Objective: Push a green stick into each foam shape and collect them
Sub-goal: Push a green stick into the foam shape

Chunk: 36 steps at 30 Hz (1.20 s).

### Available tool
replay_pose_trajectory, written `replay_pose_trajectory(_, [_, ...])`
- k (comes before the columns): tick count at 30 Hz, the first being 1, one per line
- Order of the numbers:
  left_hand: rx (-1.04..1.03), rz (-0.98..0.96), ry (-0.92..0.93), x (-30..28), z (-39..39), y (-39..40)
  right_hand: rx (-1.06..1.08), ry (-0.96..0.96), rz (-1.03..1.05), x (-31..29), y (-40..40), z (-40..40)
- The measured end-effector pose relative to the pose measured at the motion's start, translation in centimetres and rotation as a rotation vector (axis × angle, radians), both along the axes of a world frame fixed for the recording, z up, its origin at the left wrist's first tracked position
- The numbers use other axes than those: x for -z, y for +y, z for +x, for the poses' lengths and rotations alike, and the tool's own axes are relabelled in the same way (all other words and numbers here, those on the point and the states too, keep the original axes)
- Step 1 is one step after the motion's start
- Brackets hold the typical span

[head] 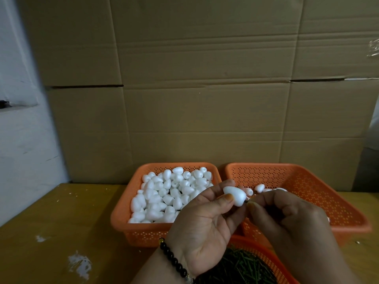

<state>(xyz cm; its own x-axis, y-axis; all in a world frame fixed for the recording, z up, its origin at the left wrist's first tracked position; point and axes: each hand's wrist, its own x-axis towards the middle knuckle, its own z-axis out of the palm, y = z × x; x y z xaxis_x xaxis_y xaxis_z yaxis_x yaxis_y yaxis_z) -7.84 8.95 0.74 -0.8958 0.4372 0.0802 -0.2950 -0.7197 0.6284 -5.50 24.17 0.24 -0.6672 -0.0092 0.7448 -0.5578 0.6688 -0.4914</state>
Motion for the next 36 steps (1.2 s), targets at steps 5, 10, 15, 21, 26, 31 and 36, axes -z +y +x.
replay_pose_trajectory(5, [0.001,-0.006,0.009,0.1,-0.1,-0.1,0.007,0.007,-0.021,0.0,0.0,0.0])
replay_pose_trajectory(10, [-0.028,-0.023,0.039,0.1,-0.2,-0.1,0.007,-0.007,-0.083,0.2,-0.1,0.0])
replay_pose_trajectory(15, [-0.068,-0.088,0.105,0.4,-0.1,0.1,-0.065,-0.057,-0.153,0.3,-0.4,-0.1])
replay_pose_trajectory(21, [-0.179,-0.195,0.195,0.8,0.1,0.5,-0.043,0.055,0.037,-0.2,-0.6,0.0])
replay_pose_trajectory(26, [-0.277,-0.334,0.251,1.2,0.1,1.0,-0.035,0.071,0.039,-0.2,-0.9,0.1])
replay_pose_trajectory(31, [-0.298,-0.377,0.297,1.3,0.2,1.2,-0.05,-0.03,-0.075,-0.4,-0.9,0.3])
replay_pose_trajectory(36, [-0.273,-0.425,0.28,1.0,0.1,0.5,-0.175,-0.187,-0.297,-0.6,-0.7,0.3])
